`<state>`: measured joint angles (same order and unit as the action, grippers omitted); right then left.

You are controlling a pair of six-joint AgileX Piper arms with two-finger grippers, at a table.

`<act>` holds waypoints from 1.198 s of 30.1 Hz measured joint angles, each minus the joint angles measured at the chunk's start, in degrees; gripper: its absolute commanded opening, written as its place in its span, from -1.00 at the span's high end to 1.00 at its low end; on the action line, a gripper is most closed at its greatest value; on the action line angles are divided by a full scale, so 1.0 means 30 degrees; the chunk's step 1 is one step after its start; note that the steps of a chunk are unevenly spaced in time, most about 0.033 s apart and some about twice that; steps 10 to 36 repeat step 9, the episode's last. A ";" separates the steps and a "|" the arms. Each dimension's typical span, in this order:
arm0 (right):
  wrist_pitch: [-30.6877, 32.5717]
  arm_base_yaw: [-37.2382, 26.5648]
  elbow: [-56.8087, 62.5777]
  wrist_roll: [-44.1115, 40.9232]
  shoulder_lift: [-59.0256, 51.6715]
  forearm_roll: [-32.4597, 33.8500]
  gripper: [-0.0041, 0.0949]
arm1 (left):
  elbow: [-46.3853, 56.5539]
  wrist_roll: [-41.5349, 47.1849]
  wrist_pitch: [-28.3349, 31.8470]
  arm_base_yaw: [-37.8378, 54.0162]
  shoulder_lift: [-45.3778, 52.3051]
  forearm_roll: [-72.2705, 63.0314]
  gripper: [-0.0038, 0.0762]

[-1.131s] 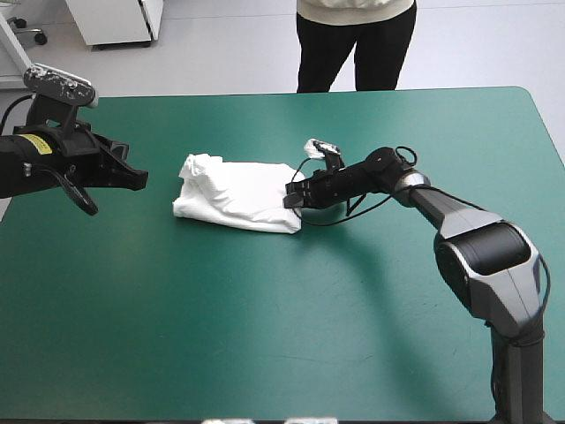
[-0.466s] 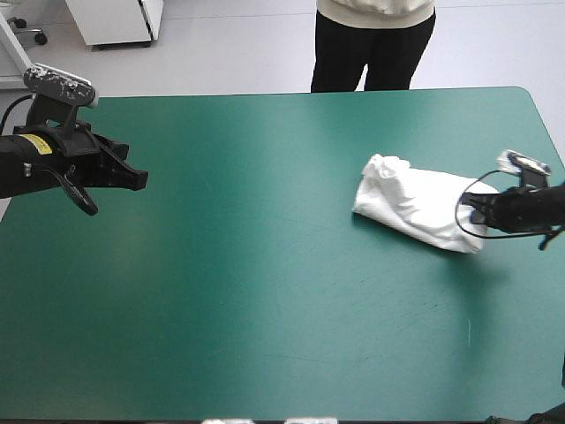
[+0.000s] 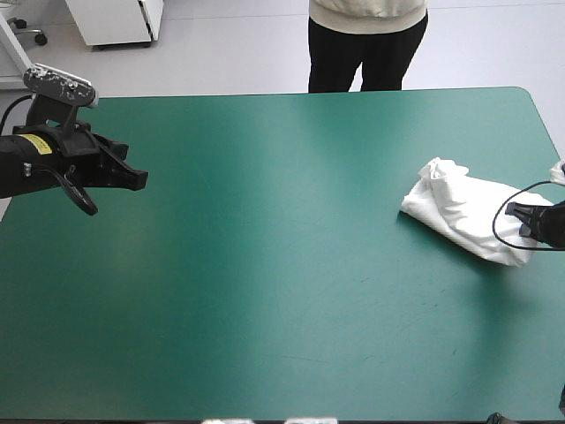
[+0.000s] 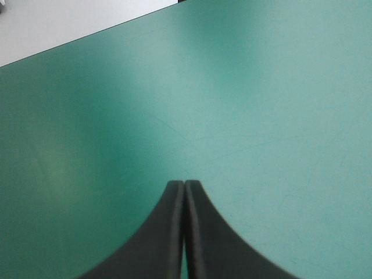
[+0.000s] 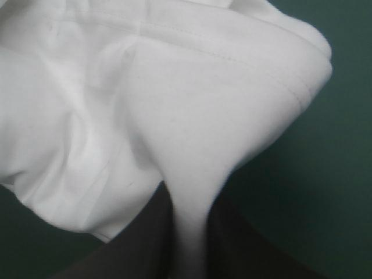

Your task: Fold the cloth

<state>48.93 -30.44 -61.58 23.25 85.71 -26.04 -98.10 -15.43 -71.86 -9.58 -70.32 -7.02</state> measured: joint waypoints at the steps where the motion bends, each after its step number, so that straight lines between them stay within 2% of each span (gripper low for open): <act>1: 0.0000 0.0000 0.0000 0.0019 0.0000 0.0023 -0.09 | 0.0000 0.0000 0.0000 0.0000 0.0000 0.0000 0.93; 4: 0.0176 0.0000 0.0000 0.0269 -0.0021 -0.0198 -0.64 | 0.0000 -0.0003 0.0000 0.0000 0.0000 0.0016 0.93; 7: 0.0604 0.0000 0.0000 0.0439 -0.0057 -0.1007 -0.88 | 0.0000 -0.0003 0.0000 0.0000 0.0000 0.0016 0.93; 9: 0.1426 0.0000 -0.0099 0.0461 -0.0092 -0.1532 -0.86 | 0.0000 -0.0003 0.0000 0.0000 0.0018 0.0016 0.93; 36: 0.1426 0.0000 -0.0099 0.0461 -0.0092 -0.1532 -0.86 | 0.0000 -0.0003 0.0000 0.0000 0.0018 0.0016 0.93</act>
